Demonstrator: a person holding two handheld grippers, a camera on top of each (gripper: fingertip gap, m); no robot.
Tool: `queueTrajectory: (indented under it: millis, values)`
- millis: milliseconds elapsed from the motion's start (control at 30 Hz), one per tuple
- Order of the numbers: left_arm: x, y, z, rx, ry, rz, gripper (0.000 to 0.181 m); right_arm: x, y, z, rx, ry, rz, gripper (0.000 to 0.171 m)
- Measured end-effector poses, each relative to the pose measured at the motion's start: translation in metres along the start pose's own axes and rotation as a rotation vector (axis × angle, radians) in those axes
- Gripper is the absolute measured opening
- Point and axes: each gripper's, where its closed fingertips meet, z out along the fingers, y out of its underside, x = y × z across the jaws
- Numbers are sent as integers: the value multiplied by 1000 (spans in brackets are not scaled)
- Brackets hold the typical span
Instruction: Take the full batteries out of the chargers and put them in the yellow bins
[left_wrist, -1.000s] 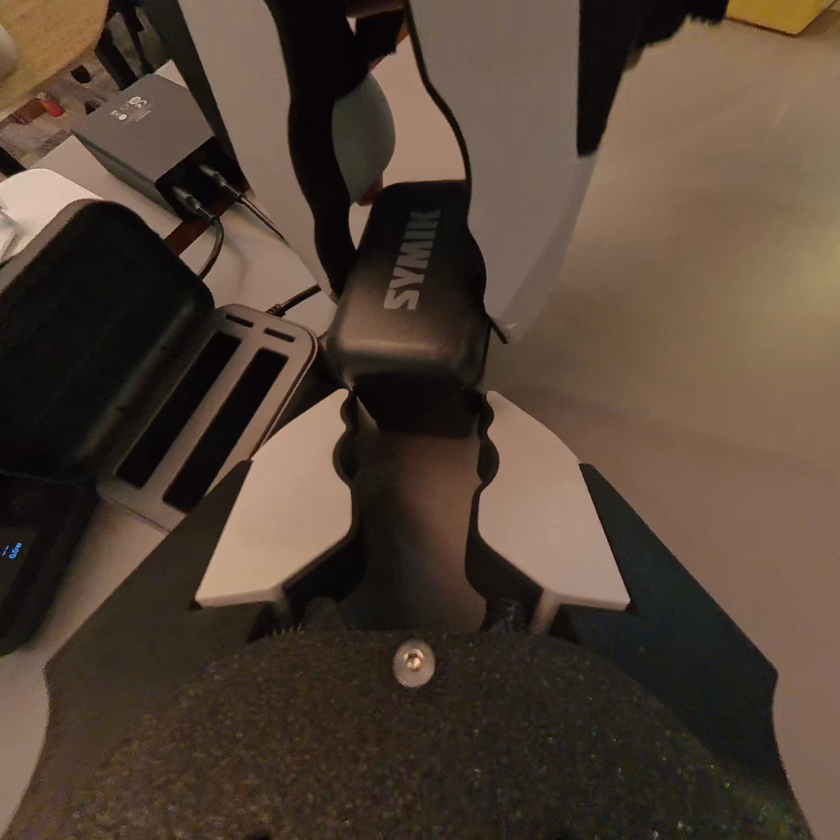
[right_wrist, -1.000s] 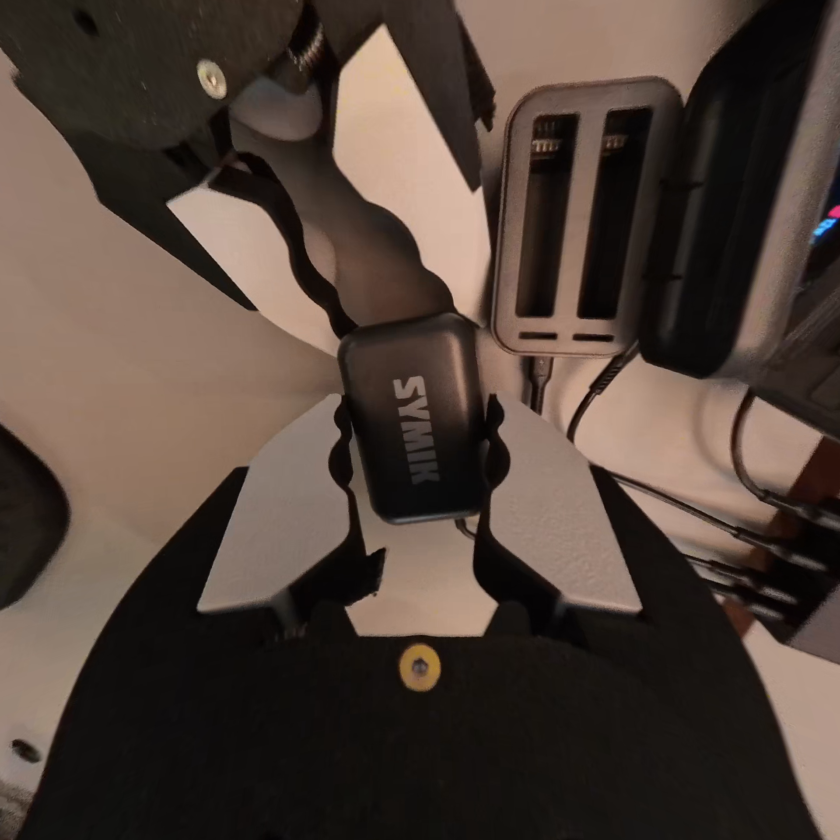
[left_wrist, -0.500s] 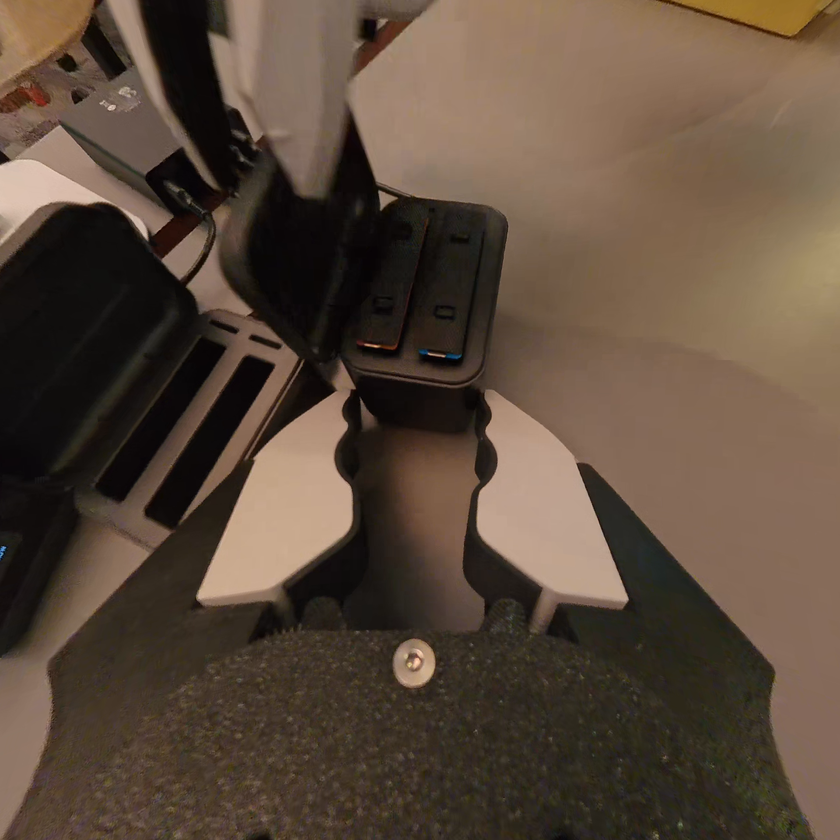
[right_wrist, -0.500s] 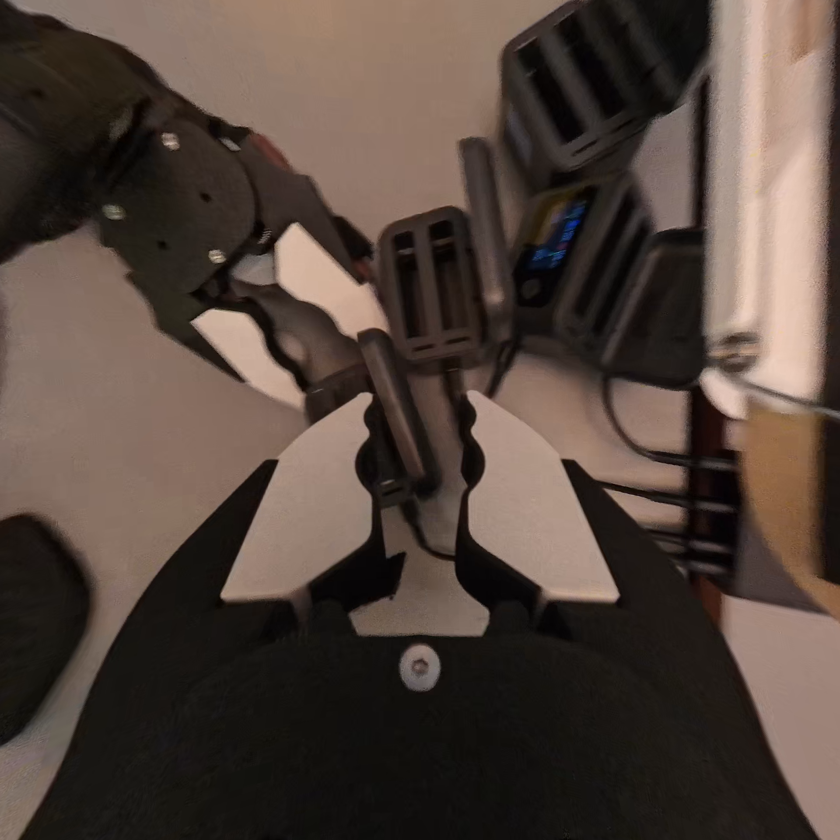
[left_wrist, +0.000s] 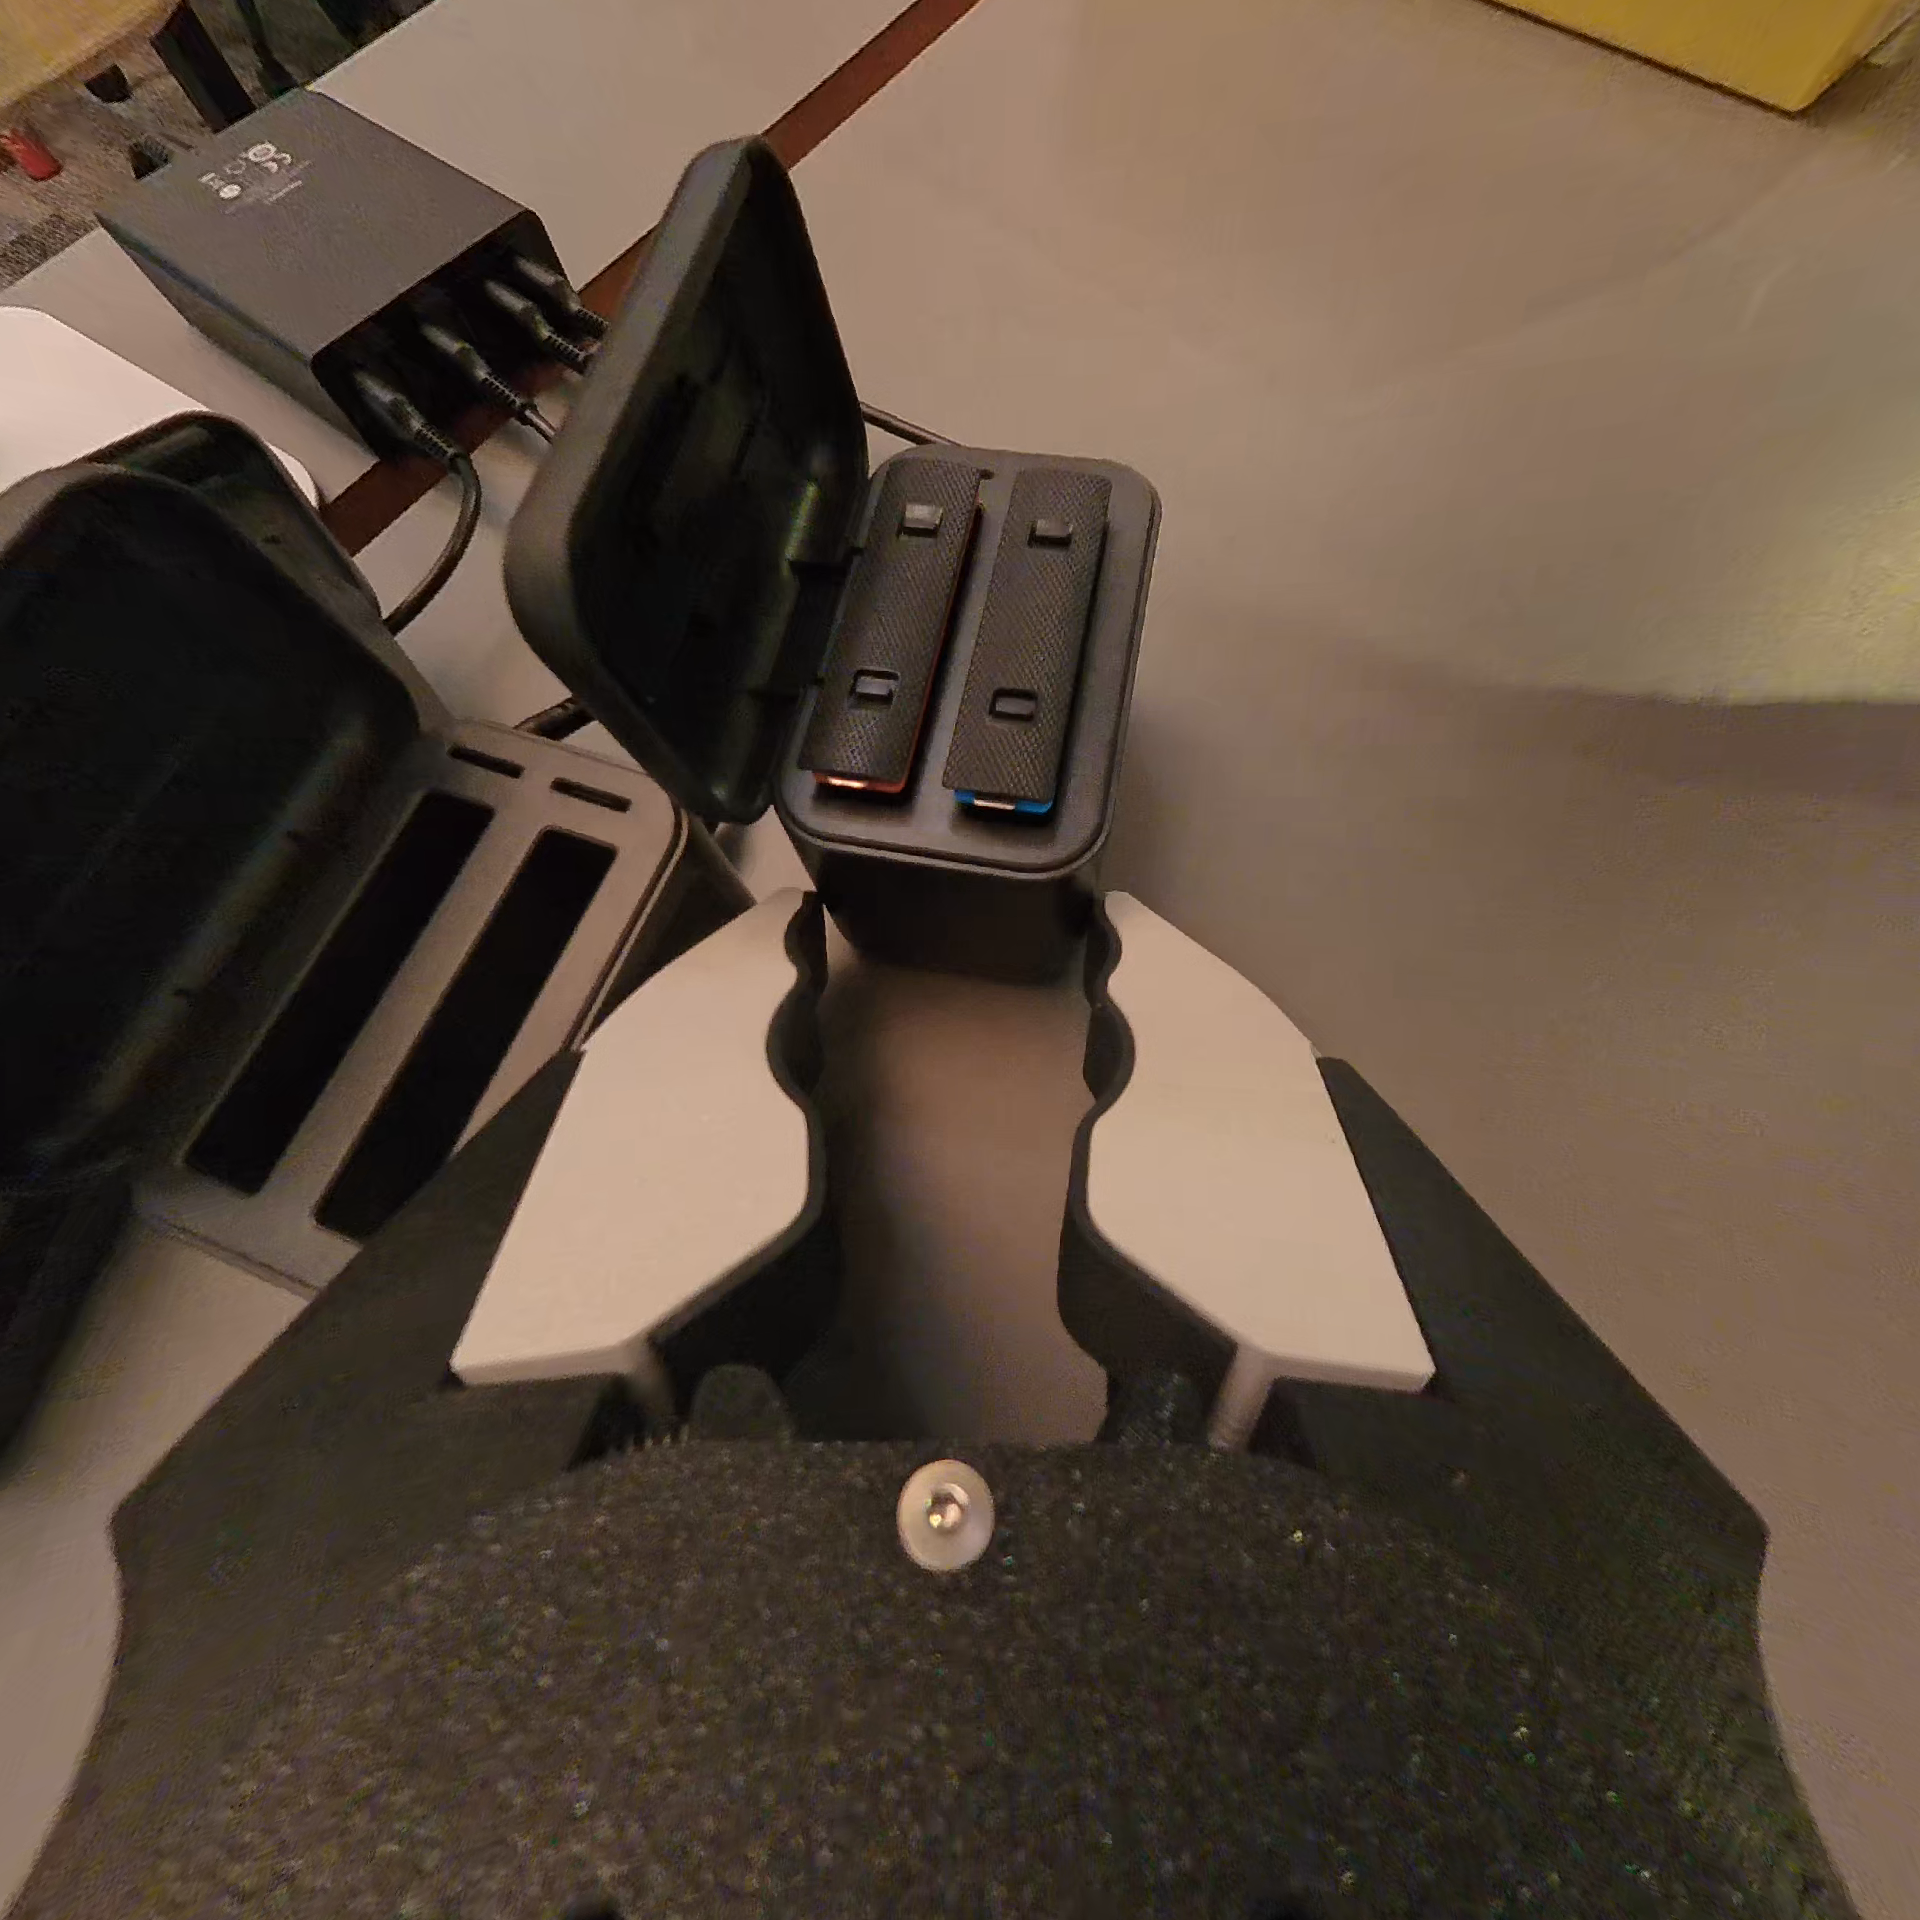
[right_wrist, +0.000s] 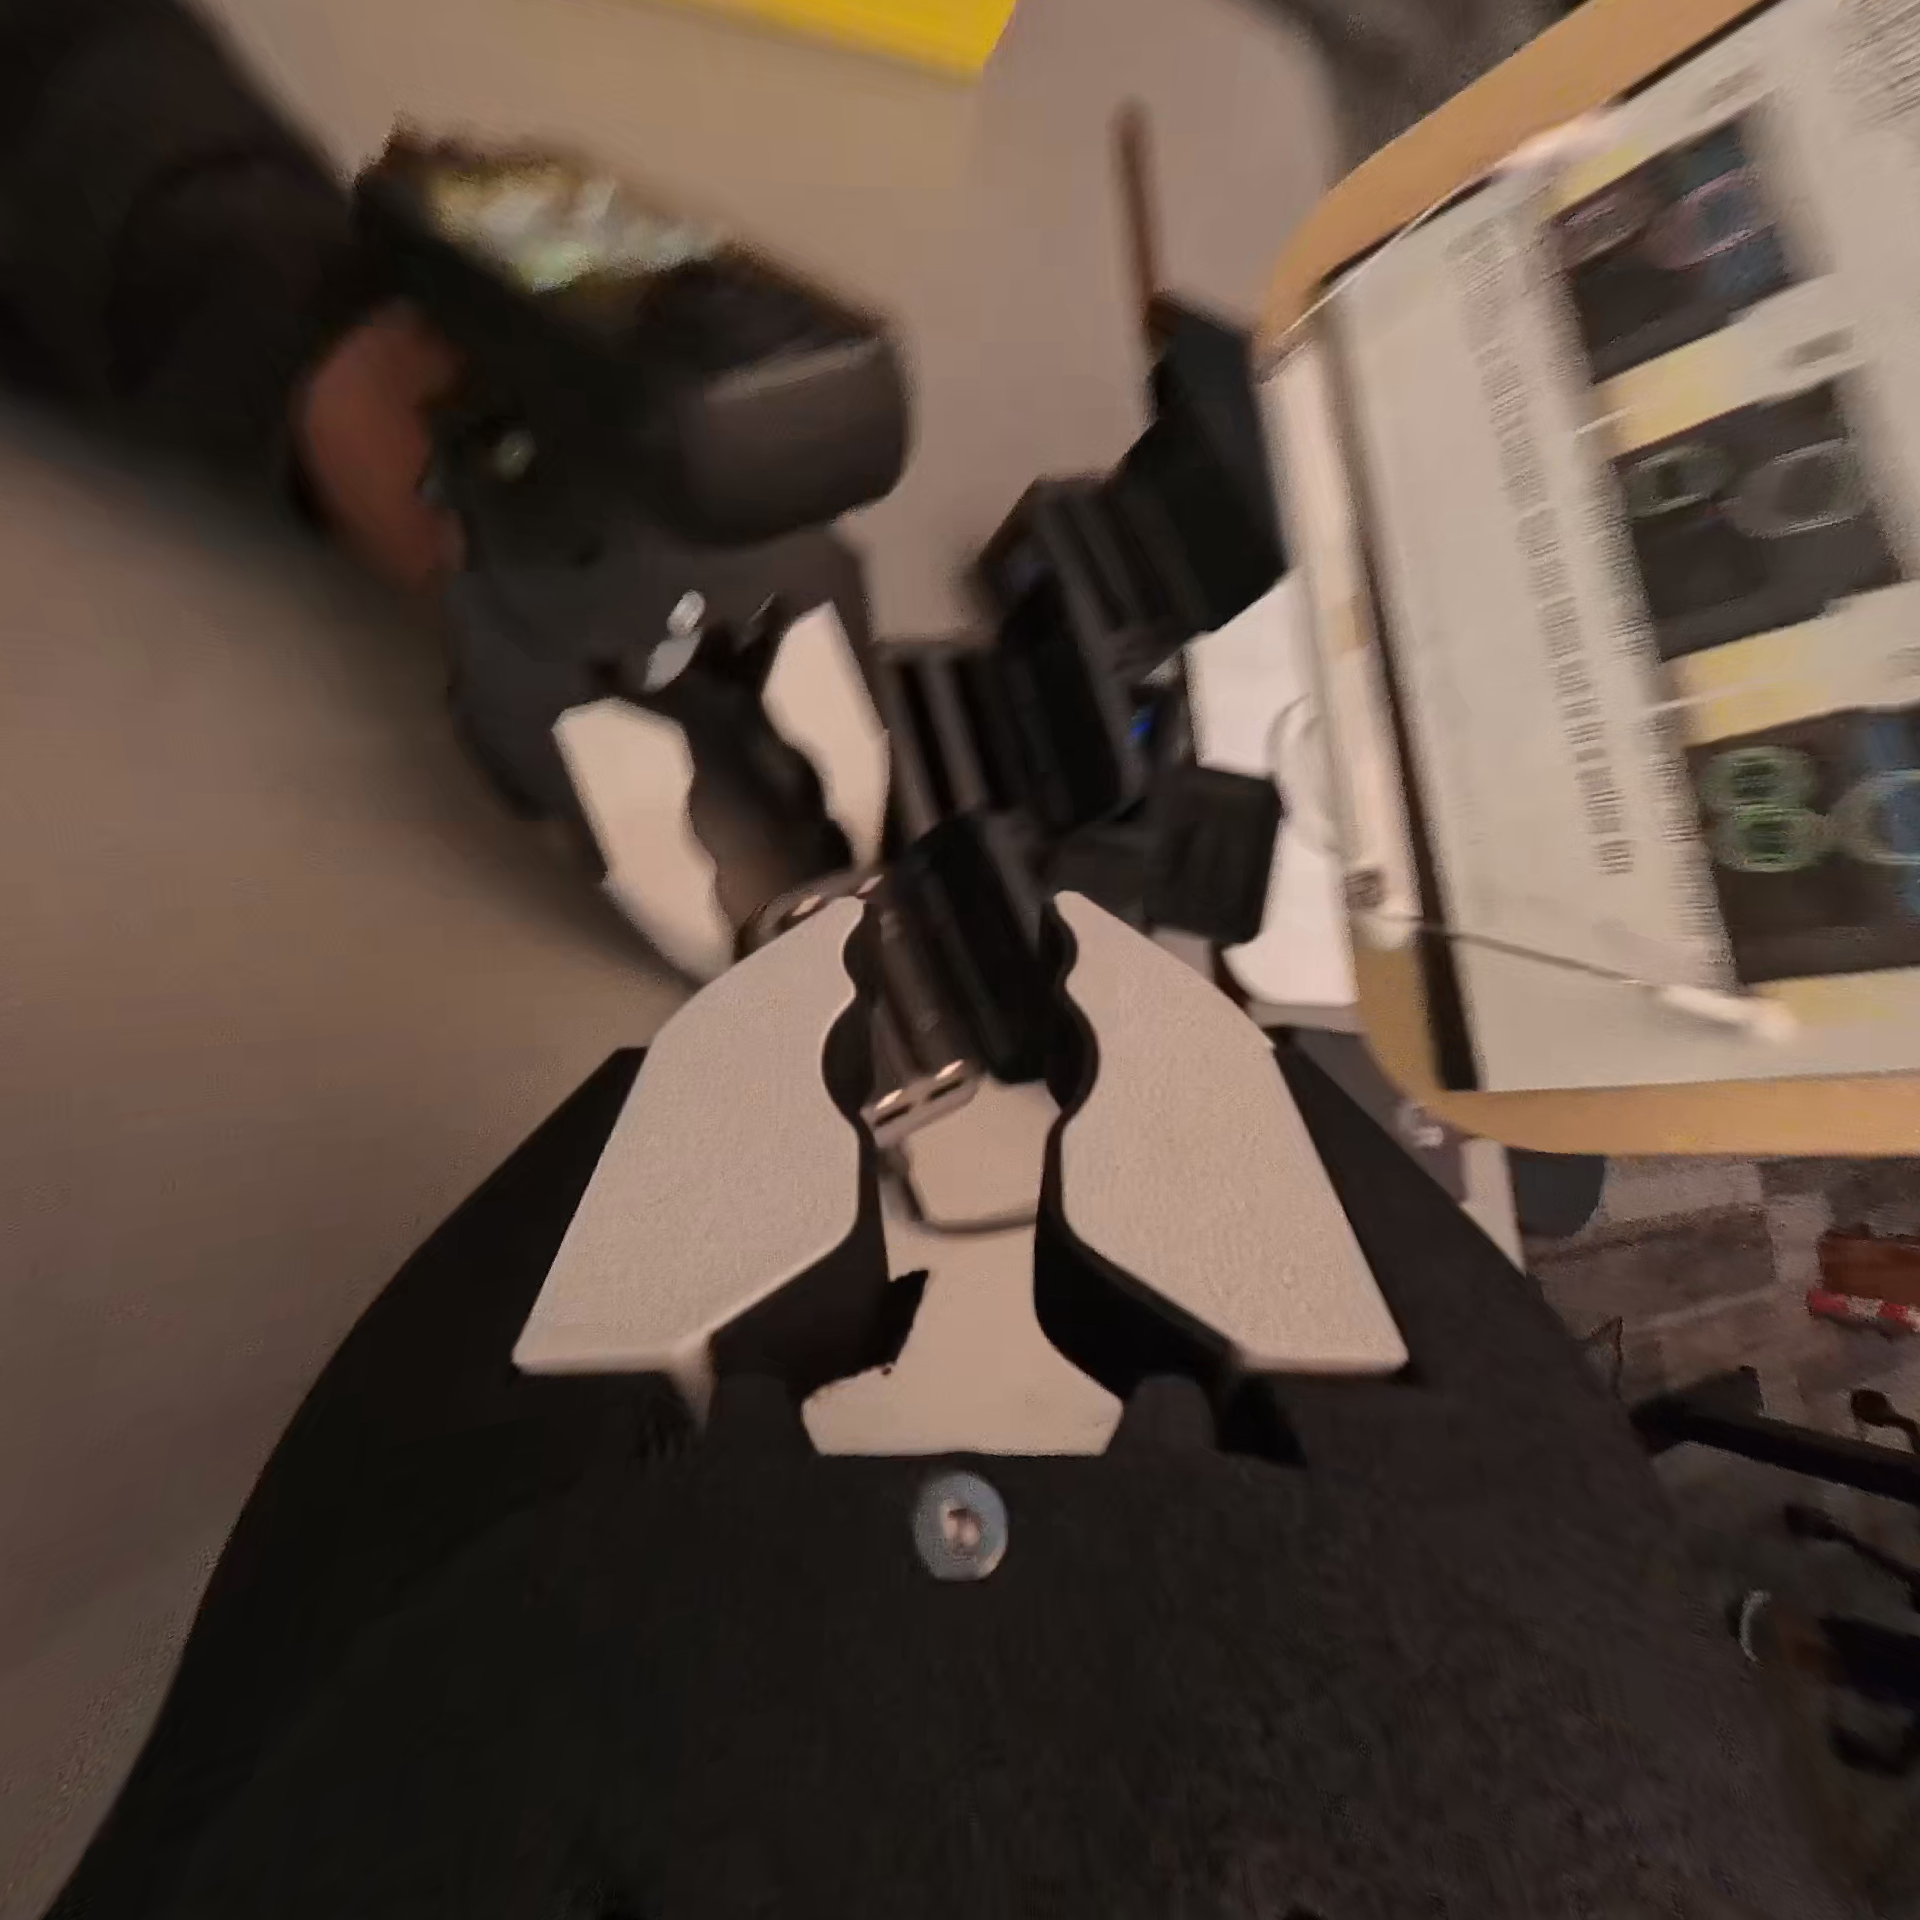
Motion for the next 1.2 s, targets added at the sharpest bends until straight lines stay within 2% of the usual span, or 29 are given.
queueTrajectory:
  millis: [167, 367, 767, 900, 1200]
  values:
    - [0, 0, 0, 0, -1, 3, 48, -28, 43, 25, -266, -190, -121, 31]
    - [0, 0, 0, -1, 0, 3, 48, -29, 61, 46, -429, -314, -206, 24]
    - [0, 0, 0, -2, 4, -1, 48, -30, 60, 47, -556, -448, -232, 21]
    - [1, 0, 0, -2, 4, -2, 48, -27, 60, 49, -571, -486, -215, 14]
    - [0, 1, 0, -4, 7, -5, 48, -27, 60, 50, -567, -447, -275, 14]
